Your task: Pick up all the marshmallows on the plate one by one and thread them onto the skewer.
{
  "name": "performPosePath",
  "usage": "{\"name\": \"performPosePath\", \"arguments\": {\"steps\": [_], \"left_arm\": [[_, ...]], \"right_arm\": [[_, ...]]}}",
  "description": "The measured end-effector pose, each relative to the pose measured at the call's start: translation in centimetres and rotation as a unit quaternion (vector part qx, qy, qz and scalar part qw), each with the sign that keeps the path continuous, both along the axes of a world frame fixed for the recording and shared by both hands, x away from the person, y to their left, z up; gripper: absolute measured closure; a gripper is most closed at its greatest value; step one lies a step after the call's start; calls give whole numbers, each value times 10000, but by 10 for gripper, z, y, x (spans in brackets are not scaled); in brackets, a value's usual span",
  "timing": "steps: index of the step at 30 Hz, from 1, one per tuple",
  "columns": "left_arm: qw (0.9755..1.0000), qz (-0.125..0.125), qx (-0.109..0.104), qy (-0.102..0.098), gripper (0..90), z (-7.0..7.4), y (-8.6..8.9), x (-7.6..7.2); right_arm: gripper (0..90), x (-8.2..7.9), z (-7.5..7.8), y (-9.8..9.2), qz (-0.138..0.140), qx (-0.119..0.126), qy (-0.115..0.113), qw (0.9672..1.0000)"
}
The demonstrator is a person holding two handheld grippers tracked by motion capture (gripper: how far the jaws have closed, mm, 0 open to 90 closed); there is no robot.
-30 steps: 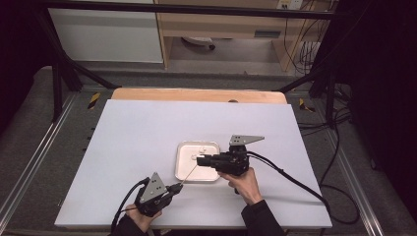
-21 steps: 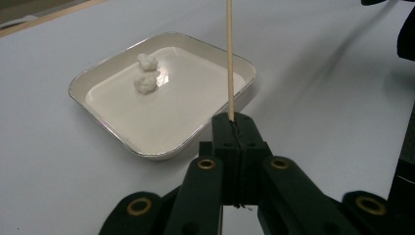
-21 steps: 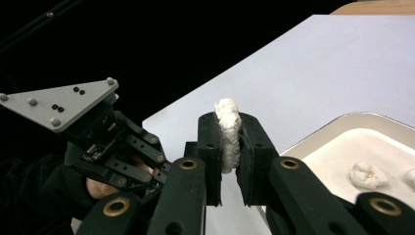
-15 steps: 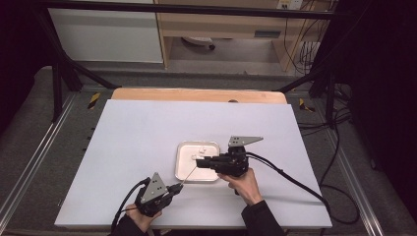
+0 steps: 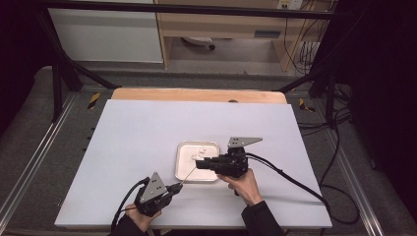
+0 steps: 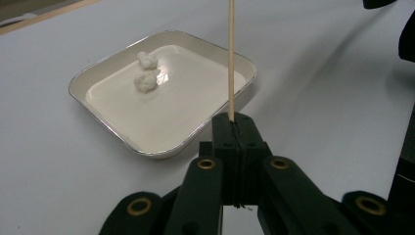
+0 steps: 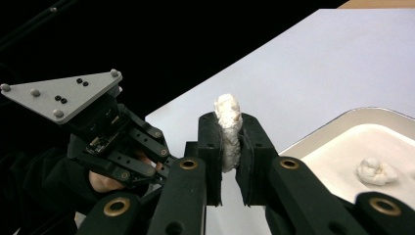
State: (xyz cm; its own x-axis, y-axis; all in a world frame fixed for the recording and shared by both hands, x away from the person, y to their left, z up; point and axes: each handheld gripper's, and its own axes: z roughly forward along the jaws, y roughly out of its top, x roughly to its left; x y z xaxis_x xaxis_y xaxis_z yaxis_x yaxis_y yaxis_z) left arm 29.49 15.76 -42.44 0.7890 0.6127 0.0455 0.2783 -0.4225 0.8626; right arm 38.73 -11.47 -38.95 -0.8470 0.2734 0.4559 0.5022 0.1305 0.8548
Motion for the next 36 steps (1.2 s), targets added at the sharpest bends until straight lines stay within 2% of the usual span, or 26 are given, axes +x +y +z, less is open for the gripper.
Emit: {"name": "performPosePath", "arguments": {"steps": [13,15,16,17,18,19,20,22,24,26,29,33,36], "left_arm": [[10000,-29,69,9,891,-1,-1,0],[10000,-43,-5,-9,891,0,-2,0],[9996,-92,-257,-89,892,4,-1,-1],[9997,-49,-215,-143,891,11,-4,0],[9994,52,24,-343,891,12,-9,-1],[9994,106,24,-337,892,7,-10,-1],[9998,104,-119,-151,892,3,-7,1],[9997,110,-201,-65,892,5,-2,2],[9996,112,-255,-103,892,7,-1,2],[9995,85,-306,-28,892,7,-3,3],[9996,88,-275,11,891,7,-3,4],[9990,162,-362,185,891,4,1,8],[9987,199,-377,279,890,3,4,11]], "right_arm": [[824,0,-3,2,54,-38,39,10000],[824,0,-4,3,63,-28,39,10000],[823,0,-5,4,124,-58,75,9999],[818,0,-10,11,435,-306,246,9983],[817,-4,-19,22,682,-456,357,9960],[817,-9,-22,29,623,-445,131,9970],[816,-10,-22,33,550,-432,29,9975],[811,-8,-24,37,548,-521,82,9971],[808,-6,-23,37,560,-377,168,9976],[798,-7,-20,36,522,-445,92,9976],[750,-9,-19,34,423,-528,9,9977],[591,-9,-17,33,221,-599,-74,9979],[470,-8,-13,28,-7,-776,-203,9968]]}}
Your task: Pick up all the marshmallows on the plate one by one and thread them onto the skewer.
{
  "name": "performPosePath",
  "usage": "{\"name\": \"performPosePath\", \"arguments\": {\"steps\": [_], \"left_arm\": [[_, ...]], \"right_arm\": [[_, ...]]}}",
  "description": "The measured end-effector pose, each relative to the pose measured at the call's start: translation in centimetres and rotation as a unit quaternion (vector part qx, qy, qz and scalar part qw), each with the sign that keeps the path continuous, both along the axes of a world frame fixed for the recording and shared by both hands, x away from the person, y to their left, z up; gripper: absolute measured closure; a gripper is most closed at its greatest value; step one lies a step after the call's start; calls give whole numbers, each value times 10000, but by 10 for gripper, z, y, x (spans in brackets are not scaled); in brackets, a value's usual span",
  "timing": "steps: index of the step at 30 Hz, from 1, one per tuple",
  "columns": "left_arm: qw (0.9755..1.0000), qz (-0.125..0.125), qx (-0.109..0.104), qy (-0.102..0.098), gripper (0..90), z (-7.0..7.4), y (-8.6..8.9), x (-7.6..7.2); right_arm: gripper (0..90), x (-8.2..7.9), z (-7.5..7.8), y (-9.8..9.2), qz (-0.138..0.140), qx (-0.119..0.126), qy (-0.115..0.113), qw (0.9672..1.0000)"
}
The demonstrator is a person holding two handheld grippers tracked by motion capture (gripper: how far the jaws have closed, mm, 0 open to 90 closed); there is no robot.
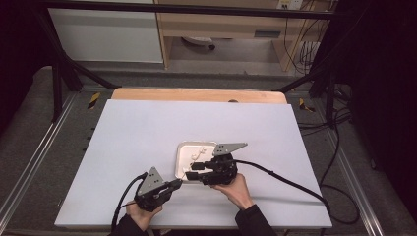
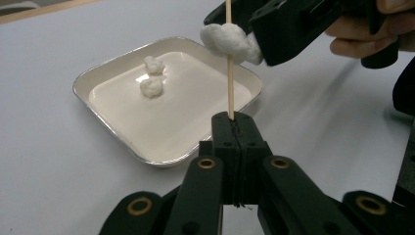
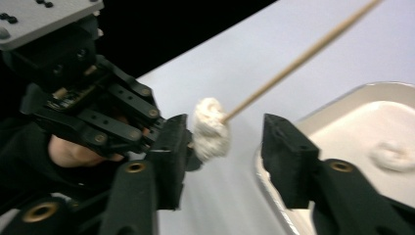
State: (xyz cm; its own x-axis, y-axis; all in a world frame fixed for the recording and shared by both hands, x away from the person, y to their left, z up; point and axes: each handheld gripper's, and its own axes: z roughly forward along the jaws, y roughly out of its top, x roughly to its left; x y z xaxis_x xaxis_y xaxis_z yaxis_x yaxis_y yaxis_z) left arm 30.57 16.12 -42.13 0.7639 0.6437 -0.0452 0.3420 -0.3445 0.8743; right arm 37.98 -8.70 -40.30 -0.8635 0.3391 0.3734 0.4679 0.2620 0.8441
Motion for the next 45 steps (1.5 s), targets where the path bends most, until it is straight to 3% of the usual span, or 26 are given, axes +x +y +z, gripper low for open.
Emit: {"name": "performPosePath", "arguments": {"steps": [6,10,12,17,22,26,31,37,40,45], "left_arm": [[9999,84,9,72,889,-2,5,3],[9998,123,-2,132,888,-4,9,5],[9998,141,-38,143,888,-4,11,5],[9996,201,-52,183,887,-5,18,6],[9993,276,-131,237,887,-5,26,8],[9990,321,-140,268,887,-6,30,9],[9987,373,-191,299,887,-6,35,11],[9986,380,-216,303,887,-5,37,12],[9985,386,-218,317,887,-5,38,12],[9984,391,-240,322,887,-5,38,13]], "right_arm": [[288,6,1,-14,-540,-480,-251,9971],[206,9,0,-18,-822,-1083,-465,9896],[188,10,-1,-19,-891,-1195,-546,9873],[130,16,-2,-17,-1080,-1150,-677,9852],[104,27,-4,-14,-1197,-1114,-657,9843],[90,36,-7,-6,-1249,-1360,-606,9809],[89,46,-10,7,-1088,-1570,-598,9798],[103,58,-16,24,-1033,-1928,-619,9738],[147,62,-19,31,-978,-2174,-621,9692],[288,66,-26,36,-933,-2269,-661,9672]]}}
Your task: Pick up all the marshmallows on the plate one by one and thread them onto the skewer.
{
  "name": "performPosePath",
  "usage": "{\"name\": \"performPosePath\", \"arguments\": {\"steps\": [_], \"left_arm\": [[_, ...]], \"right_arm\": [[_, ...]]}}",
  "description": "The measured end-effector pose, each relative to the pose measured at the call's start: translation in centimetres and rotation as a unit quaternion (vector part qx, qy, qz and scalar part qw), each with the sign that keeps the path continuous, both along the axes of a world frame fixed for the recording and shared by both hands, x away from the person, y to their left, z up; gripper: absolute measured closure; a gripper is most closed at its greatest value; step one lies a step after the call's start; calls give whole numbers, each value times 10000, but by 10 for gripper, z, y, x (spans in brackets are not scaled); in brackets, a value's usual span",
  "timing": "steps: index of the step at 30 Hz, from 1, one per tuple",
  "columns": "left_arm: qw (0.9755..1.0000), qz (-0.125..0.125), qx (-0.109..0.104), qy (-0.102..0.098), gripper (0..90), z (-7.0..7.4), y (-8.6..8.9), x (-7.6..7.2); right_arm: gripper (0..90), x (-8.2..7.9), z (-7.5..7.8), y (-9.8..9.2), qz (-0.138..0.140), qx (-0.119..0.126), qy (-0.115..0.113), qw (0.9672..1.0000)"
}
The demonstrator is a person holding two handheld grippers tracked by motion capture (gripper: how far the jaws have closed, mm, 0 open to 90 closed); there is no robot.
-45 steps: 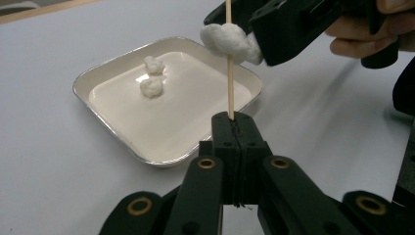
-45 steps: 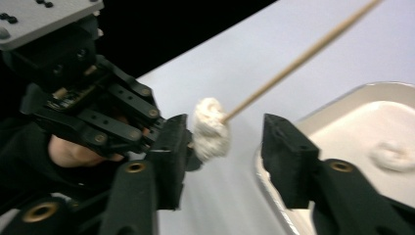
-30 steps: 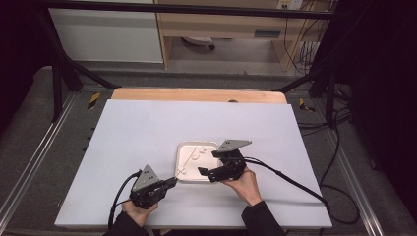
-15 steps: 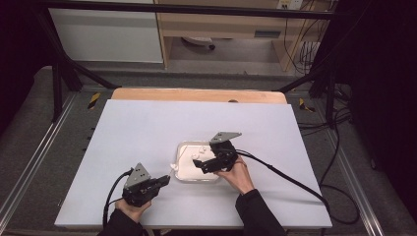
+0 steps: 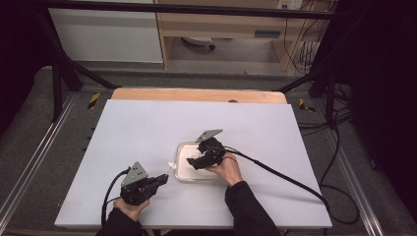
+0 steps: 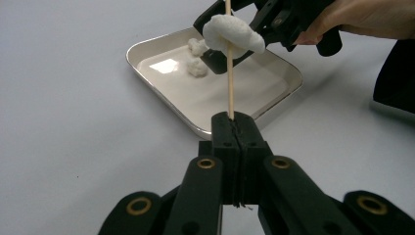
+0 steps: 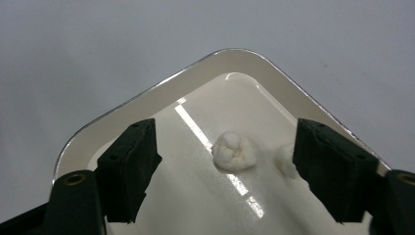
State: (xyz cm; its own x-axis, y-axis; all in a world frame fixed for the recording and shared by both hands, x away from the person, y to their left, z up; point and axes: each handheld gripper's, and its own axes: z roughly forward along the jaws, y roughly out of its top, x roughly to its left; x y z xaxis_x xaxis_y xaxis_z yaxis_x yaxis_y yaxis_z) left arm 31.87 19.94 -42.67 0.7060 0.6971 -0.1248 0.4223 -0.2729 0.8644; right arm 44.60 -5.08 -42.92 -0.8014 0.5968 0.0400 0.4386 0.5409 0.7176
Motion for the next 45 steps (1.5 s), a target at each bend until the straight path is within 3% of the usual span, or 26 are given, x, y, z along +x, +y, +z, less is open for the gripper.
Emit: {"name": "performPosePath", "arguments": {"steps": [6,11,18,26,35,45], "left_arm": [[10000,-22,10,24,887,-1,-1,1],[10000,-13,-6,15,887,0,0,1],[10000,-18,-7,33,887,-1,0,1],[10000,-27,-5,25,887,-1,-1,1],[10000,-29,-6,26,887,-1,-1,1],[10000,-49,-7,10,887,-1,-2,0]], "right_arm": [[410,5,-5,5,60,-115,-42,9999],[486,10,-9,6,47,-73,196,9998],[562,14,-13,5,30,-150,318,9994],[687,9,-14,6,96,-309,-10,9995],[729,8,-10,4,81,-210,75,9997],[744,-4,18,-7,204,311,35,9993]]}}
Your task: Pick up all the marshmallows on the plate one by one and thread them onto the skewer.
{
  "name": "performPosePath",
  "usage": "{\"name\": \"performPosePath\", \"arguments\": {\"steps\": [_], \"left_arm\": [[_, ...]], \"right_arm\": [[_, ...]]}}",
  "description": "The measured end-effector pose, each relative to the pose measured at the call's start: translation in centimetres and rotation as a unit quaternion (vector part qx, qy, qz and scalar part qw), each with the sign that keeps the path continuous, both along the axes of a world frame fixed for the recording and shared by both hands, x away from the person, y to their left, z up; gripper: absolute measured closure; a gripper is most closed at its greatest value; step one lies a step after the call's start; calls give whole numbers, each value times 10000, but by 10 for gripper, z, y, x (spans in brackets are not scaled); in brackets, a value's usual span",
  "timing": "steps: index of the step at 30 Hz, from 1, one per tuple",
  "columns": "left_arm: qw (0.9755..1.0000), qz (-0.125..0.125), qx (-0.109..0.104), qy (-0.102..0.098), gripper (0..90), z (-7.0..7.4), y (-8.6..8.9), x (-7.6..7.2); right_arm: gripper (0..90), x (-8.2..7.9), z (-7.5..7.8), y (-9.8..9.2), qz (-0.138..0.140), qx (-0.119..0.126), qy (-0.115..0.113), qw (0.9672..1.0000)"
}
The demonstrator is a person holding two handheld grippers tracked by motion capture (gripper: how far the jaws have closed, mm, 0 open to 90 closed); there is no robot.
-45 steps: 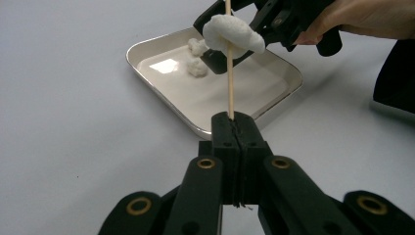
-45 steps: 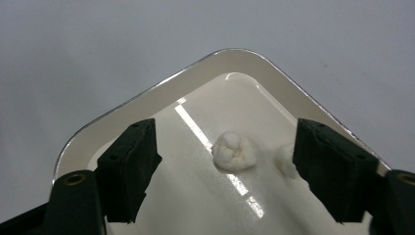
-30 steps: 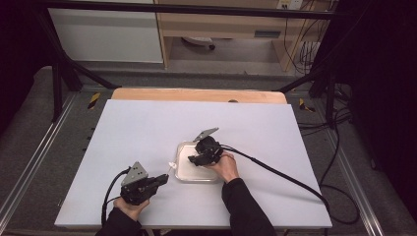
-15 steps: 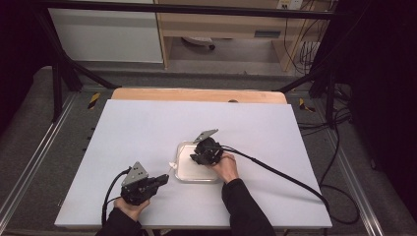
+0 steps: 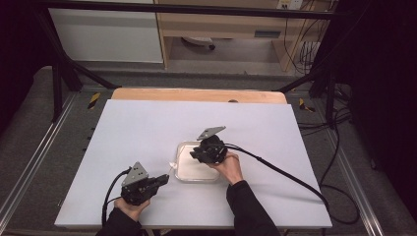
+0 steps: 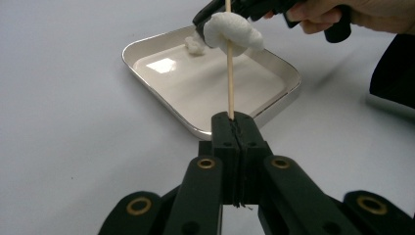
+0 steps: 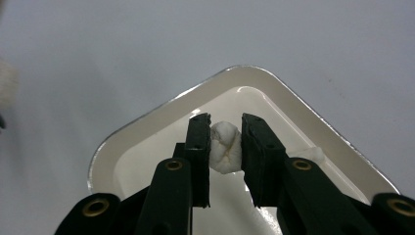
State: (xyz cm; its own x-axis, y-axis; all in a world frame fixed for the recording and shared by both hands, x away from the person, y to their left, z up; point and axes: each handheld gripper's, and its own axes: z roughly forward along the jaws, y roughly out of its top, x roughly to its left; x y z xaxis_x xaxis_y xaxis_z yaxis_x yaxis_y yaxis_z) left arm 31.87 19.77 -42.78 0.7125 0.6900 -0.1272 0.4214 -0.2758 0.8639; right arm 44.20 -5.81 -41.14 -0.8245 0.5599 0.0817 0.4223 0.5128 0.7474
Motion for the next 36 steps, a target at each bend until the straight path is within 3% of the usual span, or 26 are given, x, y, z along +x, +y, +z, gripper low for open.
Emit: {"name": "performPosePath", "arguments": {"steps": [14,20,26,36], "left_arm": [[9999,-121,9,-62,887,1,-4,-3],[9997,-191,8,-133,887,1,-7,-6],[9995,-250,3,-217,887,2,-10,-8],[9989,-363,-40,-297,887,3,-14,-11]], "right_arm": [[755,-27,34,-31,266,742,-144,9968],[750,-35,52,-45,278,1219,-213,9919],[740,-38,66,-53,284,1652,-94,9858],[738,-35,72,-55,321,2136,166,9762]]}}
